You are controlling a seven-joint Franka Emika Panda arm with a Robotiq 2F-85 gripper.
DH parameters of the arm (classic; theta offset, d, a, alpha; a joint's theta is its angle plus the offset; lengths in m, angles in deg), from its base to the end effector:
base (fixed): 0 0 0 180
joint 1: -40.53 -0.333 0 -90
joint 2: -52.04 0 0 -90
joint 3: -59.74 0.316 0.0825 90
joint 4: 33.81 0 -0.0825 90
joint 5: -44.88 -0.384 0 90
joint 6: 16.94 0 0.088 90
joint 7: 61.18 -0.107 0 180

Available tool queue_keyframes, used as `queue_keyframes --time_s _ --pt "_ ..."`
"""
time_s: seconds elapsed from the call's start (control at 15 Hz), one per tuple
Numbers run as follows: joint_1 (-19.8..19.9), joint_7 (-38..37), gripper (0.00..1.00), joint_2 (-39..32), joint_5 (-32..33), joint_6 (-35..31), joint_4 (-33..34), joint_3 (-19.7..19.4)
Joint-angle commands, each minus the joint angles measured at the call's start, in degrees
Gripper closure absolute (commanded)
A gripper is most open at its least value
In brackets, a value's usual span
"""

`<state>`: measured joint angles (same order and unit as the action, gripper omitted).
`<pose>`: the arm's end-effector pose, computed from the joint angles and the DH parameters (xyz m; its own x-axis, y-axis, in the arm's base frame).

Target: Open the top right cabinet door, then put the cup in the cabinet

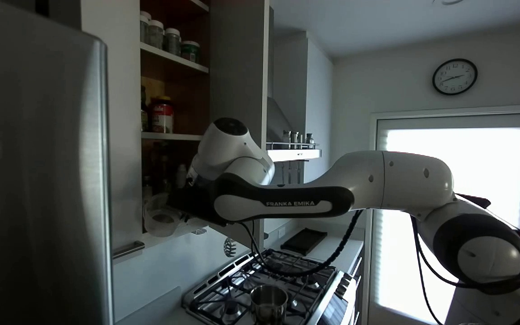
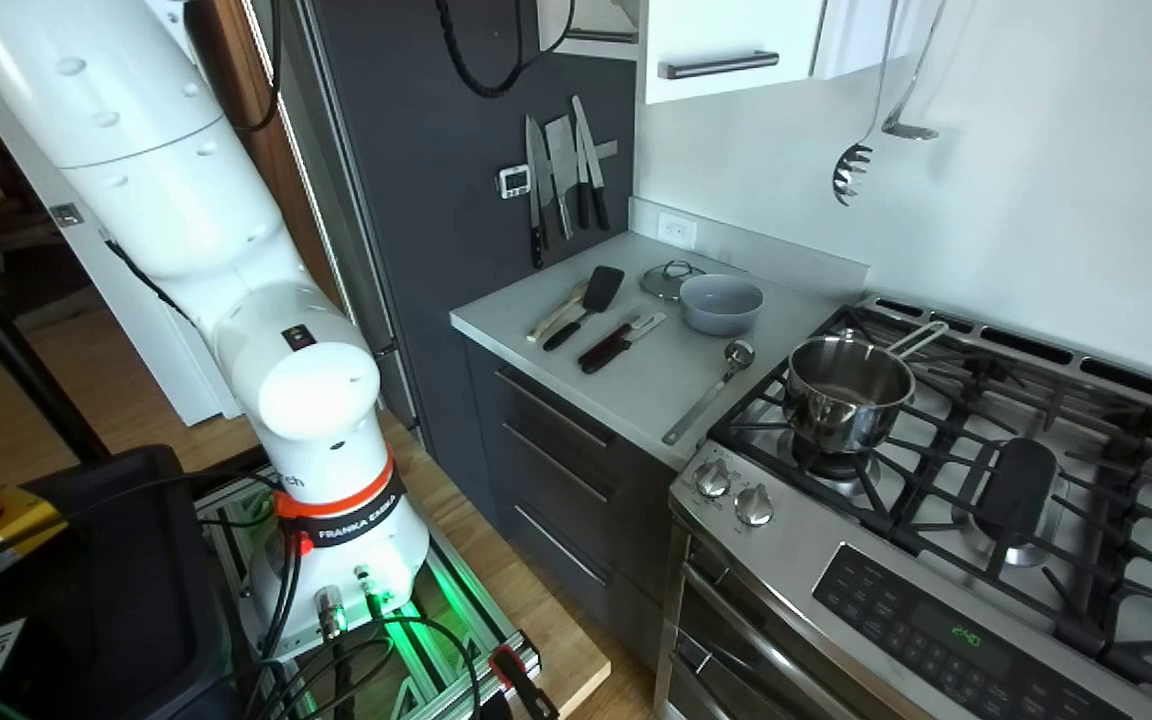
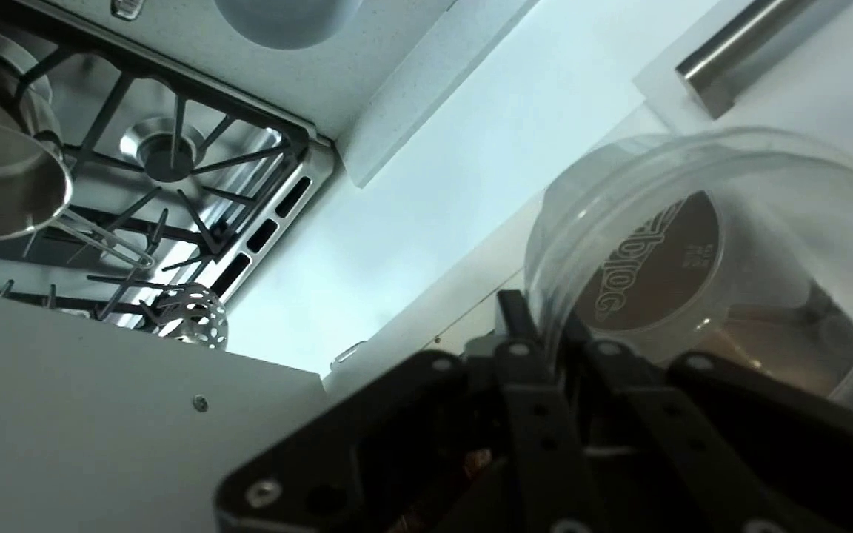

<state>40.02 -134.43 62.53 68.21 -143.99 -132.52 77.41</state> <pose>0.5147 0.1755 0.7231 0.4468 -0.6746 0.5877 -0.5594 -0.7233 -0.4049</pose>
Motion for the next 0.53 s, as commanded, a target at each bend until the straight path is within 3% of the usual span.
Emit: queue_keyframes --time_s 0.0,0.07,0.13,0.47 --pt "-1.1 -5.7 0.98 -3.4 2.8 -0.4 3.5 -0.6" --pt "-1.3 -6.3 0.98 -3.7 3.6 -0.3 3.8 -0.7" --pt "-1.9 -3.6 0.91 -2.4 1.8 0.2 2.5 -1.6" --pt "-2.2 -4.7 0.91 -3.5 2.6 0.3 3.6 -1.8"
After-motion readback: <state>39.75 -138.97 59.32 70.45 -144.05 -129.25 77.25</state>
